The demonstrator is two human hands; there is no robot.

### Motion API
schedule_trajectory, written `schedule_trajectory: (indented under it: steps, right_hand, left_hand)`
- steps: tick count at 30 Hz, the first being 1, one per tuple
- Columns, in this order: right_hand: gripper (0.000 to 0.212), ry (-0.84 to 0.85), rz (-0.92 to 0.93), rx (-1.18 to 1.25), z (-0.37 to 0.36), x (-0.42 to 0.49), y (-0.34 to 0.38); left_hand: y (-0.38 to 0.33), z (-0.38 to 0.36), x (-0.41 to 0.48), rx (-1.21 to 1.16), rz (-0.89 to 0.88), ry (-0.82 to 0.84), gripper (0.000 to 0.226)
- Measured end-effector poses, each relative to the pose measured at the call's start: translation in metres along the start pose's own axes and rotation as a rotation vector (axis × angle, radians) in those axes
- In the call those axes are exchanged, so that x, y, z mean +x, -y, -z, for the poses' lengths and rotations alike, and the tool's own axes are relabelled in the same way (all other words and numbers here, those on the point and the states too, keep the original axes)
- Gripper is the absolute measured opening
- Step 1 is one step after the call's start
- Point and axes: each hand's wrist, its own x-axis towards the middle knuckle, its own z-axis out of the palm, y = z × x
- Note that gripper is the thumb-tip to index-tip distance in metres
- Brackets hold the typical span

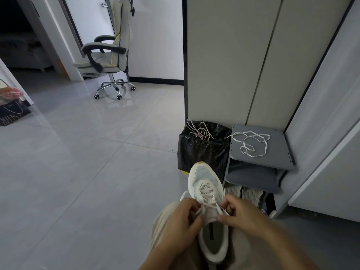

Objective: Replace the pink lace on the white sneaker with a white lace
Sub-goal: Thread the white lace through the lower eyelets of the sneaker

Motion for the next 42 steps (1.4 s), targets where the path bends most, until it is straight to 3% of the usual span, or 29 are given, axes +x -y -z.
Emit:
schedule_trajectory:
  steps: [3,5,9,11,13,16,18,22,24,27,30,33,36,40,42]
  right_hand:
    - [0.032,0.018,-0.038,0.003,0.003,0.005,0.001]
    - [0.034,0.037,-0.061,0.035,0.003,0.005,0.001]
    - [0.025,0.117,-0.107,0.036,0.011,0.0,0.005]
    - [0.011,0.114,-0.129,-0.134,0.025,-0.004,0.004]
    - [0.011,-0.002,-0.19,-0.353,0.043,-0.008,0.002]
    - [0.013,-0.371,-0.269,-0.462,0.07,-0.017,-0.002]
    - [0.01,-0.563,-0.197,-0.309,0.082,-0.021,-0.003]
    - [0.012,-0.651,0.082,-0.049,0.071,-0.016,0.019]
    - [0.021,-0.577,0.223,0.145,0.057,-0.009,0.042]
    - [0.019,-0.357,0.369,0.574,0.042,-0.005,0.075]
    - [0.013,-0.363,0.327,0.867,0.041,0.0,0.088]
    - [0.012,-0.408,0.196,0.908,0.044,0.004,0.082]
    - [0.015,-0.416,0.087,0.795,0.039,0.005,0.063]
    - [0.014,-0.486,0.008,0.737,0.04,0.002,0.032]
    - [0.014,-0.548,-0.019,0.743,0.047,-0.001,0.018]
  left_hand:
    - [-0.009,-0.002,0.005,0.039,-0.004,0.13,0.05]
    - [-0.015,-0.006,0.006,0.107,0.003,0.123,0.06]
    - [-0.019,-0.007,0.005,0.136,0.006,0.039,0.036]
    - [-0.021,-0.005,0.002,0.079,0.038,0.014,0.029]
    - [-0.025,0.0,-0.003,0.058,0.02,-0.022,0.026]
    - [-0.03,0.006,-0.007,0.035,0.02,-0.009,0.027]
    - [-0.03,0.007,-0.003,-0.072,0.065,0.053,0.027]
    - [-0.034,0.014,0.025,-0.226,0.044,0.025,0.018]
    - [-0.052,0.024,0.043,-0.327,-0.005,0.048,0.02]
    - [-0.077,0.041,0.06,-0.706,0.151,0.228,0.02]
    - [-0.081,0.049,0.069,-1.089,0.252,0.307,0.023]
    - [-0.072,0.056,0.071,-1.417,0.281,0.249,0.028]
    - [-0.063,0.065,0.078,-1.454,0.359,0.073,0.017]
    - [-0.044,0.089,0.087,-1.552,0.463,-0.18,0.024]
    - [-0.031,0.102,0.087,-1.466,0.435,-0.266,0.024]
